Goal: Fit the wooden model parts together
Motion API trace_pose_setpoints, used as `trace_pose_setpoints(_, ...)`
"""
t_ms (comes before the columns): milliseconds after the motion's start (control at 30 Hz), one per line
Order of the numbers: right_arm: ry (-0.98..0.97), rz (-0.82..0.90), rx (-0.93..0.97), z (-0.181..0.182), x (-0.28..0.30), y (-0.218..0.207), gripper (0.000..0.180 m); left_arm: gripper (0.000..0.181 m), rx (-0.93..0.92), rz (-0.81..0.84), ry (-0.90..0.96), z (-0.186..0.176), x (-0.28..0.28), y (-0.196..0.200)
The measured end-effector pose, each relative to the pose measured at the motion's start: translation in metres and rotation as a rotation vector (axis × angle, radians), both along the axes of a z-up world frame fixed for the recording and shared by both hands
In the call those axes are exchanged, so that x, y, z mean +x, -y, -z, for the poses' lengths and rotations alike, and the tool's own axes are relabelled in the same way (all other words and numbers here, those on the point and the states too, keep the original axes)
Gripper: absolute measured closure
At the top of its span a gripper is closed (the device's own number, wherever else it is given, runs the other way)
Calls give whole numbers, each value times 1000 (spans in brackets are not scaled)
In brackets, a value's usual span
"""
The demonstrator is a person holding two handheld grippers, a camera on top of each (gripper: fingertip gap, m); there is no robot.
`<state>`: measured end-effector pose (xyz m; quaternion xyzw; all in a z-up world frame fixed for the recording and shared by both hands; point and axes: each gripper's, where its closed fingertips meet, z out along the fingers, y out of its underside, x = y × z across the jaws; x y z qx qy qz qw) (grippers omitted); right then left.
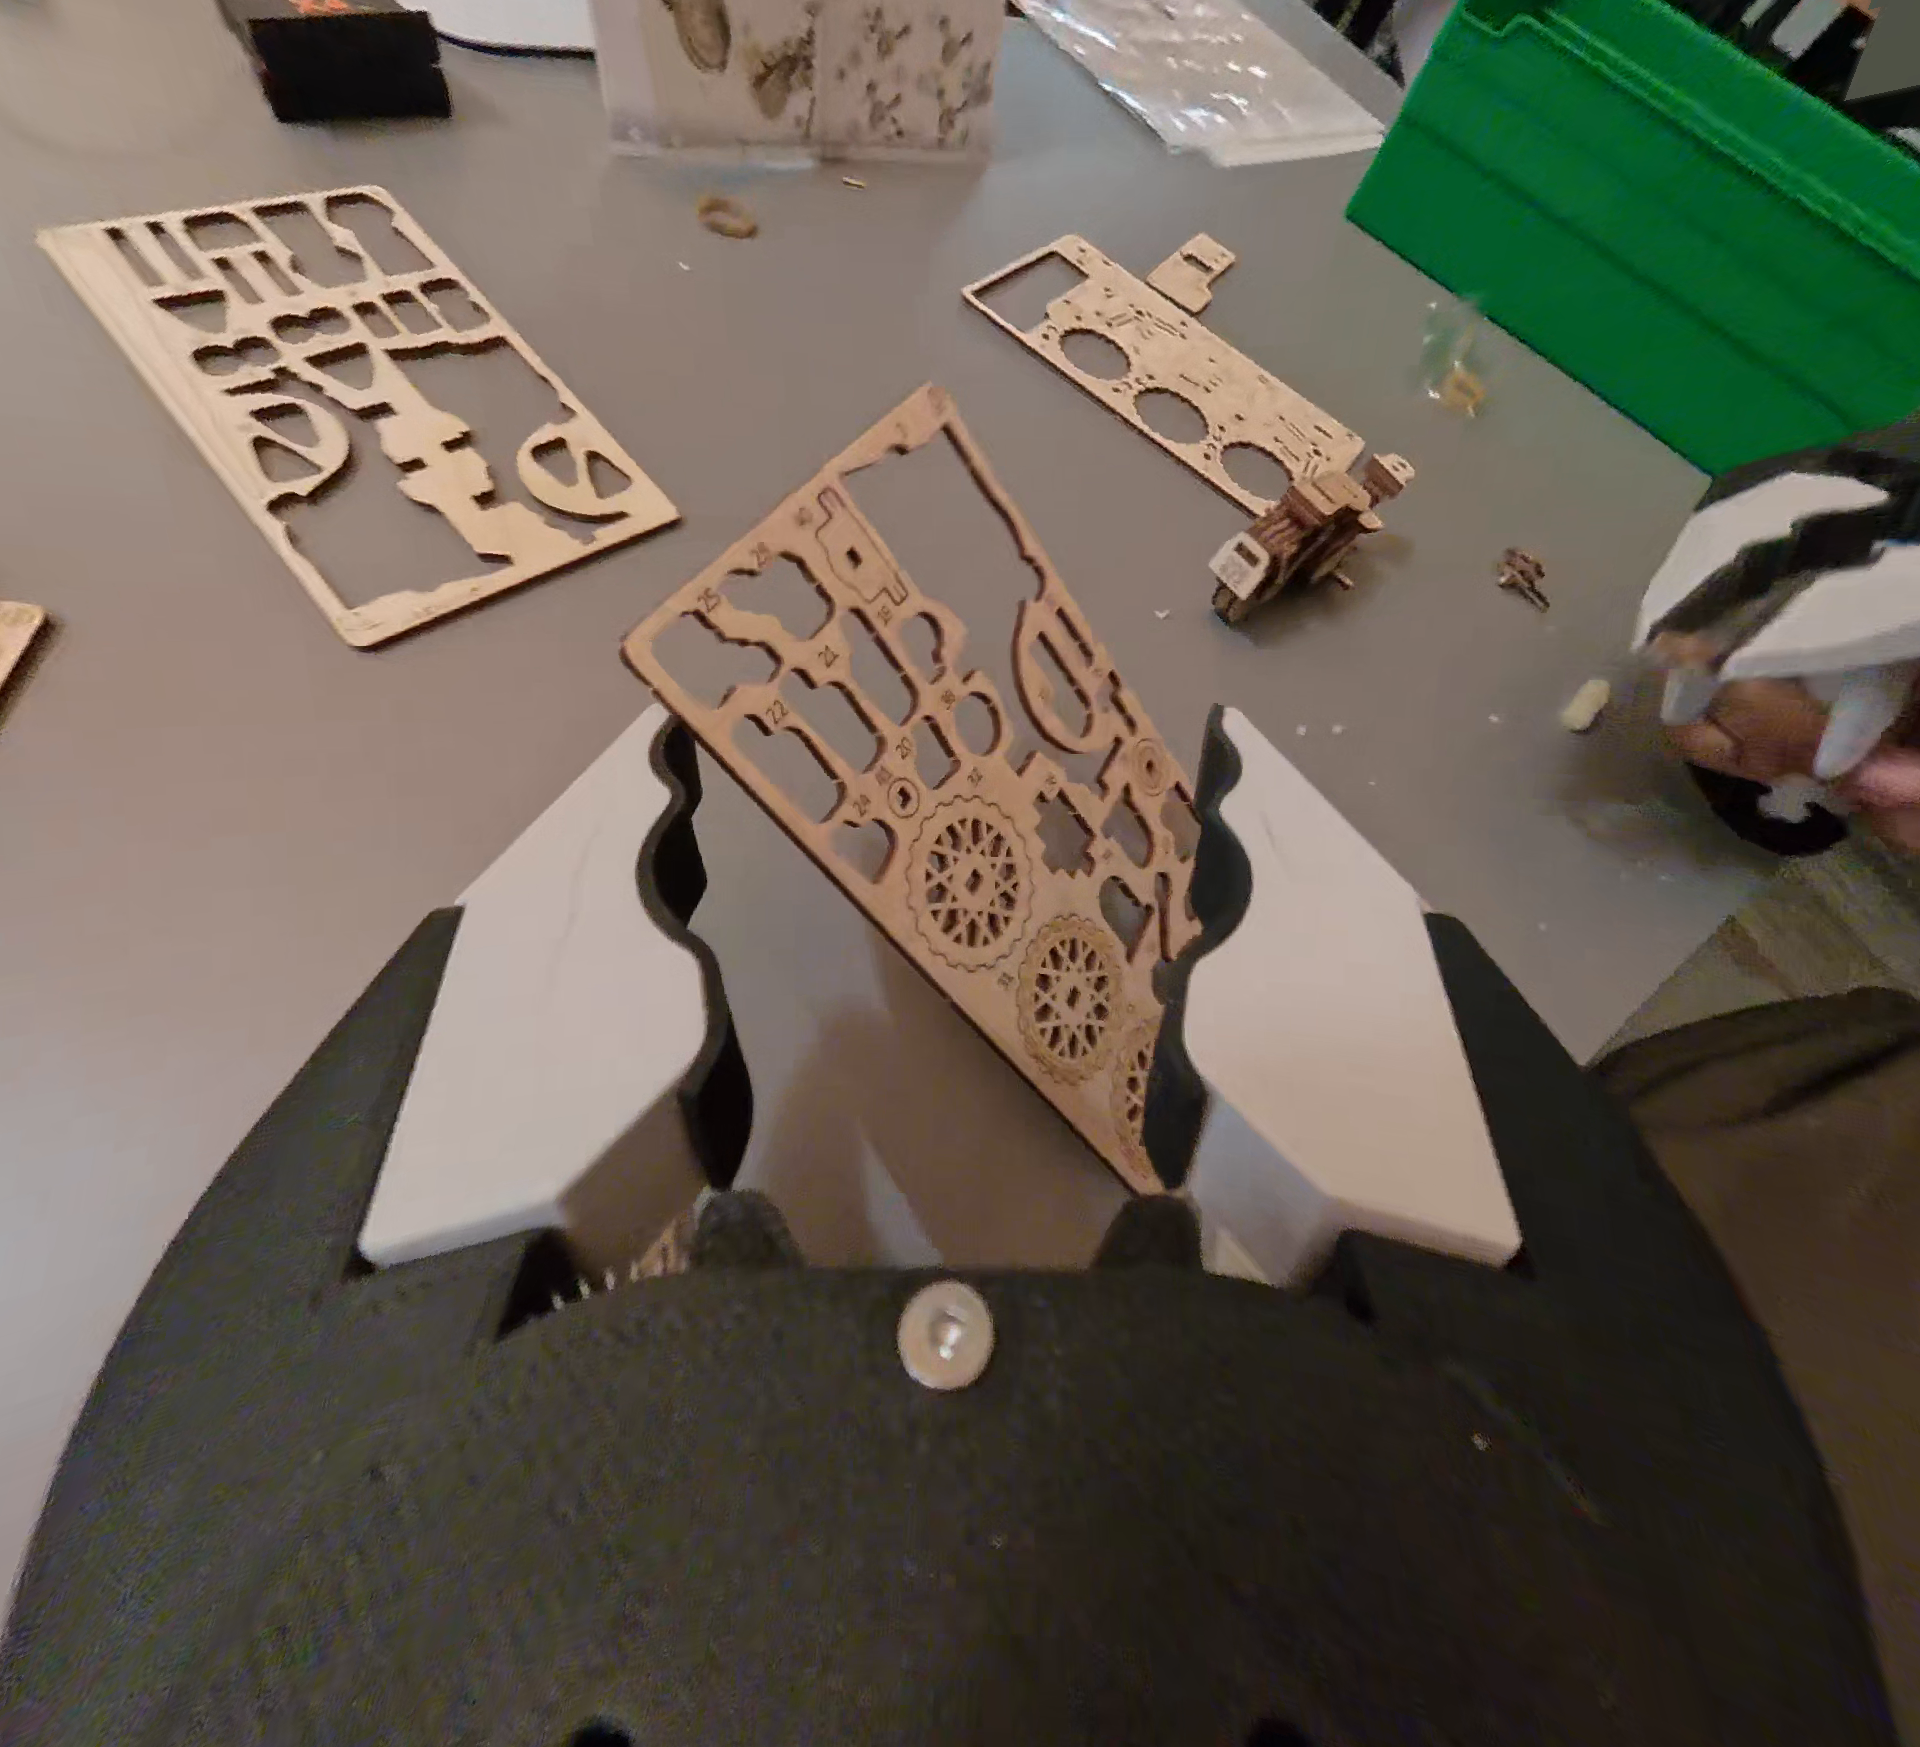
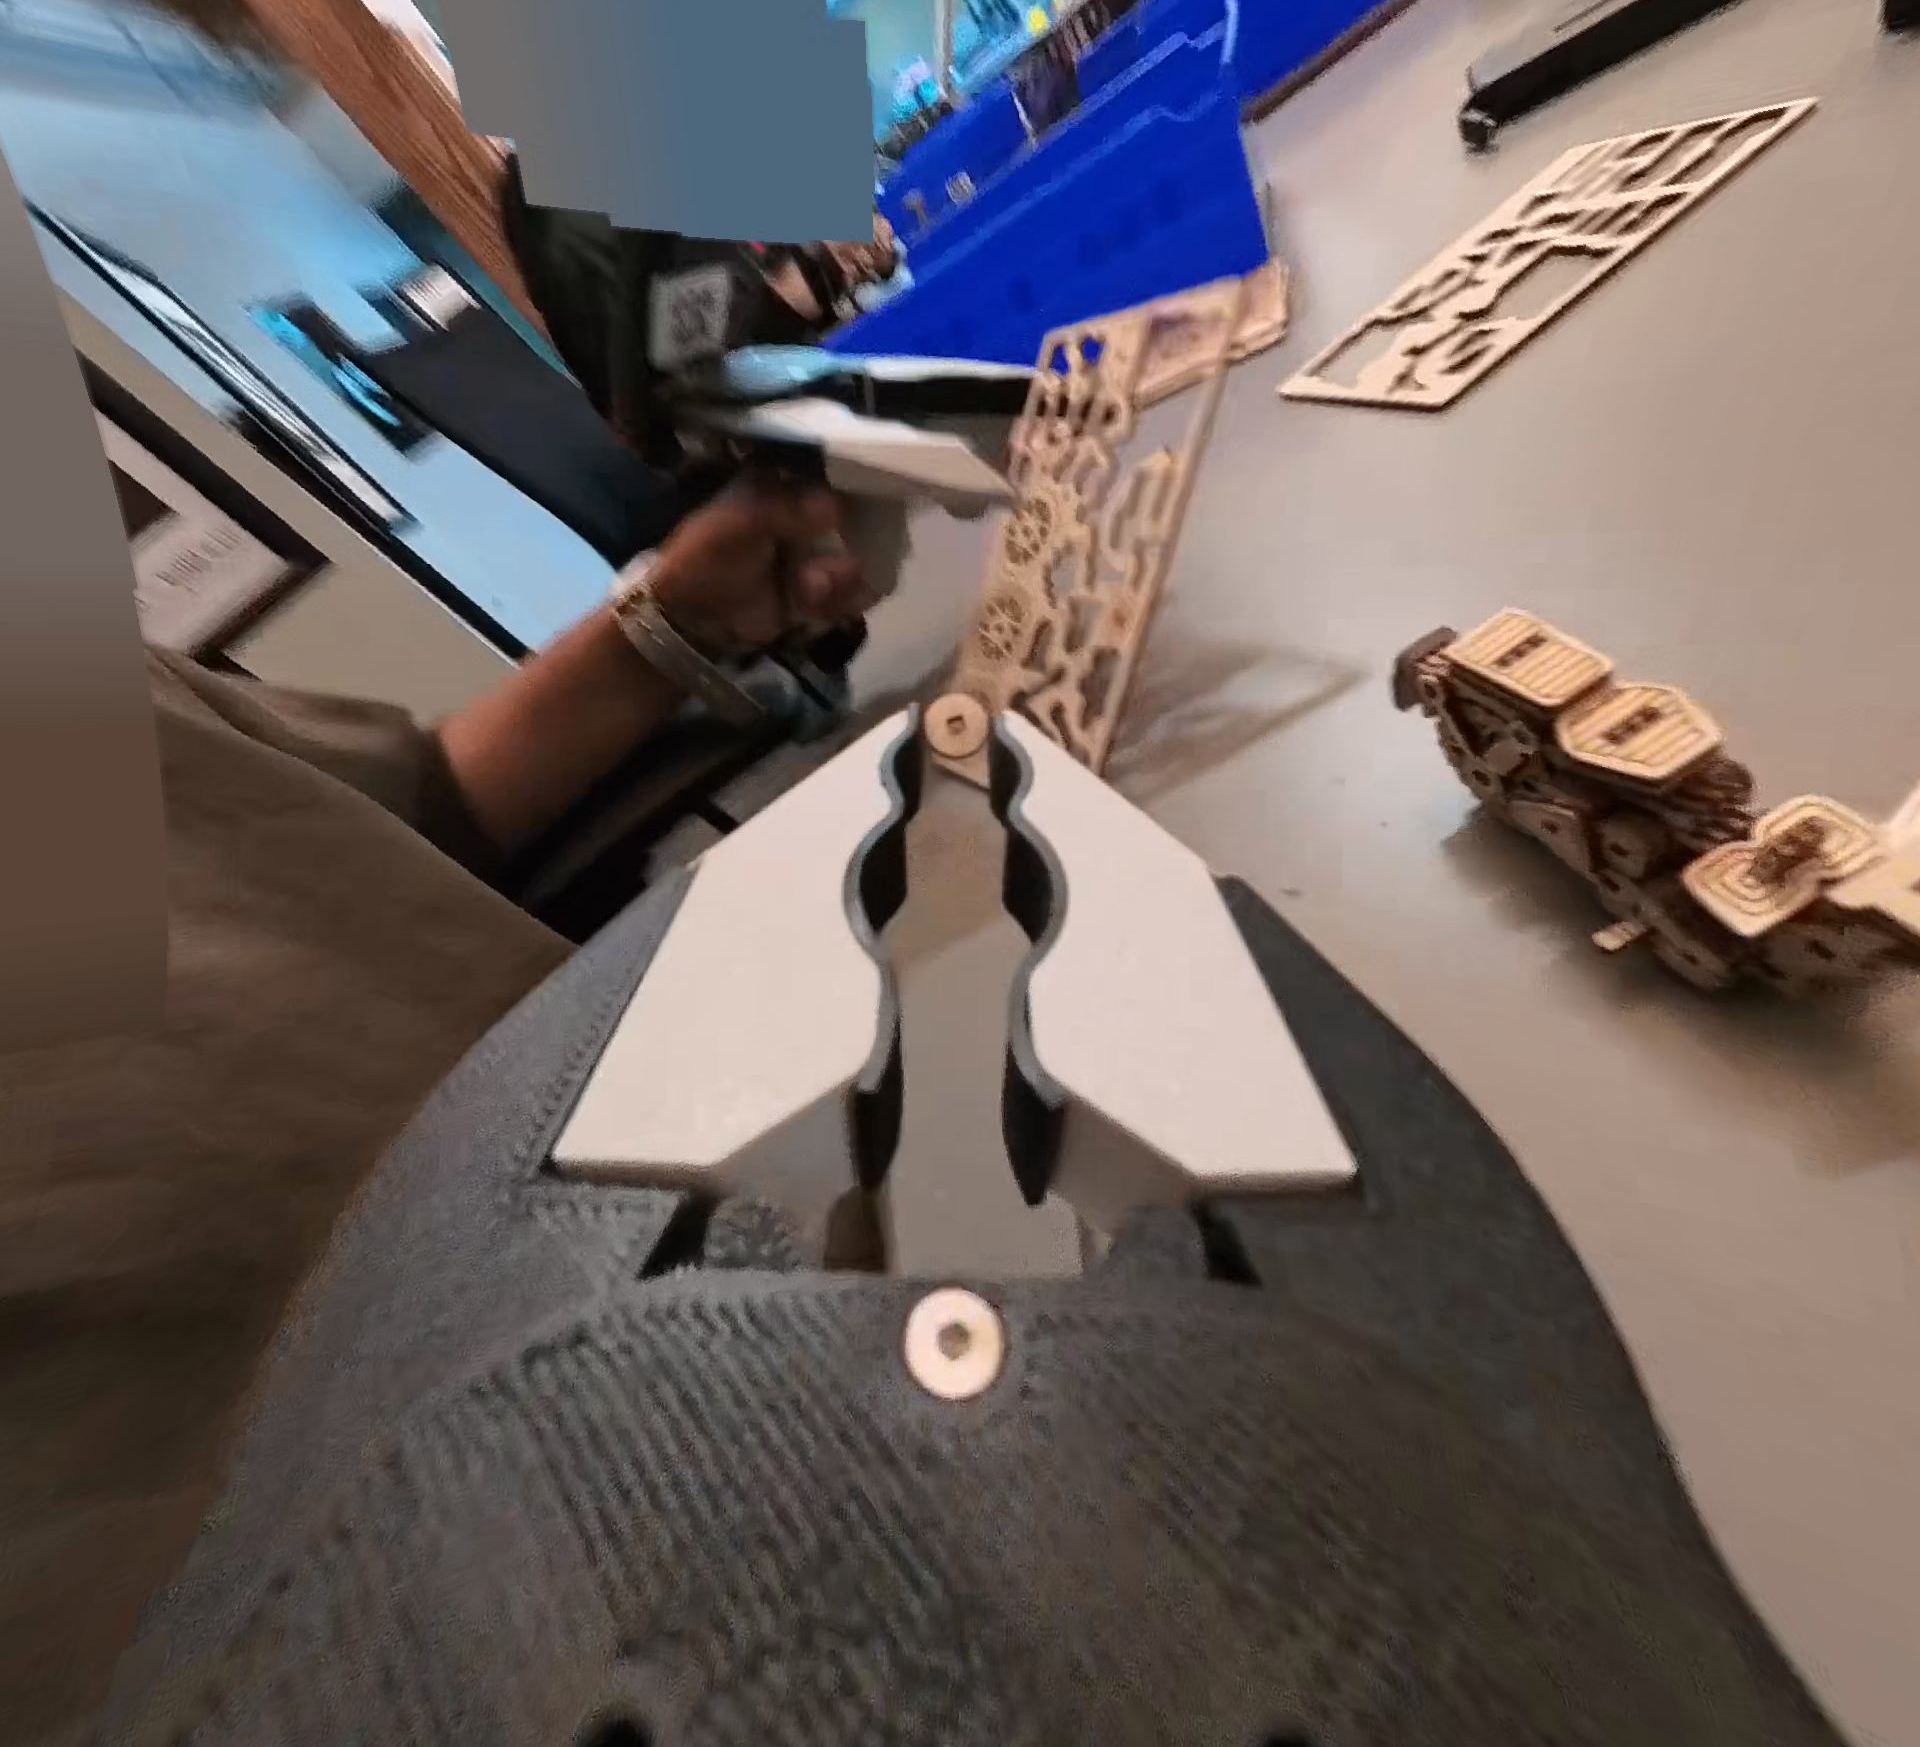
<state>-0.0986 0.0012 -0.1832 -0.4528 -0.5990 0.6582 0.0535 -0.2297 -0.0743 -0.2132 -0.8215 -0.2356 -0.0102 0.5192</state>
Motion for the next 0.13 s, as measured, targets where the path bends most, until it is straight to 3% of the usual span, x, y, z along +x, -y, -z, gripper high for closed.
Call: trace_pose_setpoints(133,-33,-145,-497,-48,15,-6,170,76,137,-30,226,-3,3,-10)
